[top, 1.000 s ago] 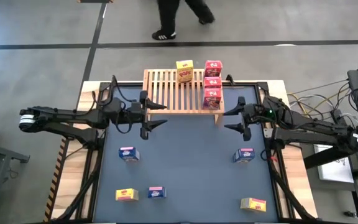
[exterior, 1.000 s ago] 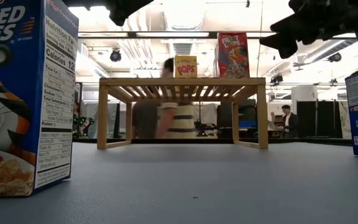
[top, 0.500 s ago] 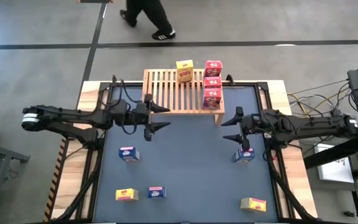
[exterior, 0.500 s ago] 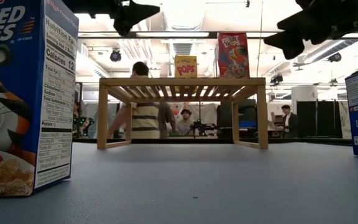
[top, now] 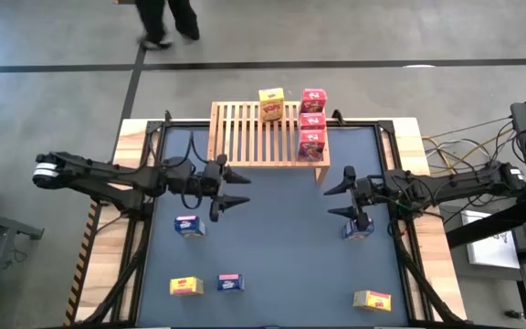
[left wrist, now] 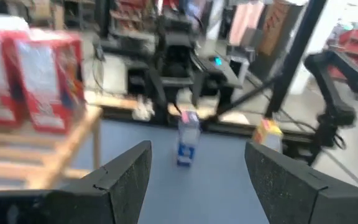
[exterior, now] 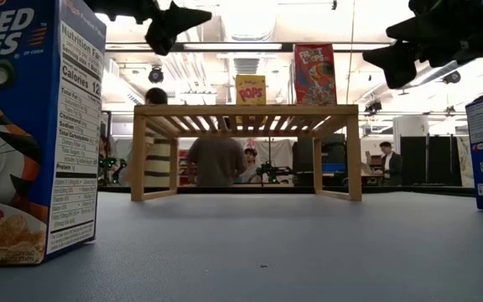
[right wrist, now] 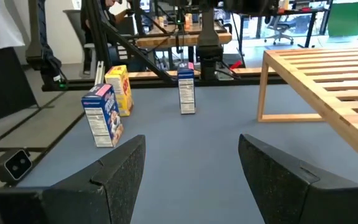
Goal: Stack cereal on shelf
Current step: Put the left yellow cereal box on the shelf aligned with the other yellow cereal box
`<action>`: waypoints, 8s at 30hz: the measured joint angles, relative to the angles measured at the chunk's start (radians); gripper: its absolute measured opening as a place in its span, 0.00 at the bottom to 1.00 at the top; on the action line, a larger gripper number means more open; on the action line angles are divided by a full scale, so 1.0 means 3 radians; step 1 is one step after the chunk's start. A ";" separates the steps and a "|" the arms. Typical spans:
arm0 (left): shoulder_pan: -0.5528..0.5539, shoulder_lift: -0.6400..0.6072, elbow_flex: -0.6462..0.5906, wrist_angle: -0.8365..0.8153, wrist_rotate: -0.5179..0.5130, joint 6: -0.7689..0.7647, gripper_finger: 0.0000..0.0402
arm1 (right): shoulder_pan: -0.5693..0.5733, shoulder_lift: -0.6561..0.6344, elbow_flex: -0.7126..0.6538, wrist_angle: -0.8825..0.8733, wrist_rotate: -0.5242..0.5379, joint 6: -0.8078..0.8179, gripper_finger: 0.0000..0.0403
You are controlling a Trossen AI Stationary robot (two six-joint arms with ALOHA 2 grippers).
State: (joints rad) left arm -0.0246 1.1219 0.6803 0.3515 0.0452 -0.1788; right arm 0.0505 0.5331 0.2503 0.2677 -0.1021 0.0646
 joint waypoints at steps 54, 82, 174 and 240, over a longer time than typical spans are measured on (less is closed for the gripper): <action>-0.2952 0.1577 0.2619 -0.5328 -0.0405 -0.3652 0.60 | 0.0164 0.0258 -0.0014 0.0651 0.0005 -0.0161 0.61; -0.3147 0.2093 0.2790 -0.5678 -0.0582 -0.3687 0.74 | 0.0164 0.0872 0.0068 0.0996 -0.0002 -0.0042 0.61; -0.2833 0.1206 0.2990 -0.6276 -0.2366 -0.3249 0.43 | 0.0164 0.0872 0.0068 0.0974 0.0000 -0.0115 0.61; 0.1240 0.1195 0.2891 -0.3492 -0.0112 0.1319 0.43 | 0.0163 0.0889 0.0068 0.1348 -0.0001 -0.0090 0.61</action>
State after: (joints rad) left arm 0.3473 1.4803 1.5475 -0.6960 0.0115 0.2170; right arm 0.0994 0.7998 0.2707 0.6720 -0.1024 0.0376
